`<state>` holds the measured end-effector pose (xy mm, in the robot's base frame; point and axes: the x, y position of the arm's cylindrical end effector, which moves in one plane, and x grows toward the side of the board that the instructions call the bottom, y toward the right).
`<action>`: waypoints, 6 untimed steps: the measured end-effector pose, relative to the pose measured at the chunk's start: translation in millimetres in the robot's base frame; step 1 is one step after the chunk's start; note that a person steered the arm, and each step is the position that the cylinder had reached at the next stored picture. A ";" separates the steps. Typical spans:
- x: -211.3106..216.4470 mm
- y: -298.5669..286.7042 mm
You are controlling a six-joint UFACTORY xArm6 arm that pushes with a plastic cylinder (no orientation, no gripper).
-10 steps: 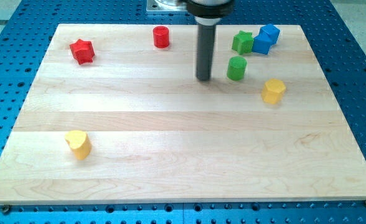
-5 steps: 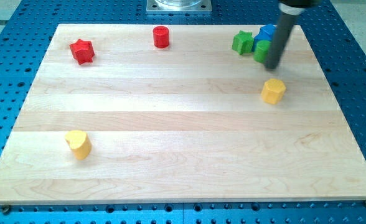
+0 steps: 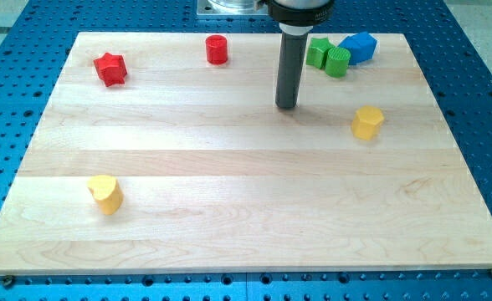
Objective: Move the green circle into the green star
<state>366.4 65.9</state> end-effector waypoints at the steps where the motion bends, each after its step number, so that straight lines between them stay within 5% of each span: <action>1: 11.1 14.1; 2: -23.4 100.8; 3: -3.4 123.8; 4: 52.0 119.5; 5: 79.3 43.5; 6: 64.9 78.9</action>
<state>431.3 144.8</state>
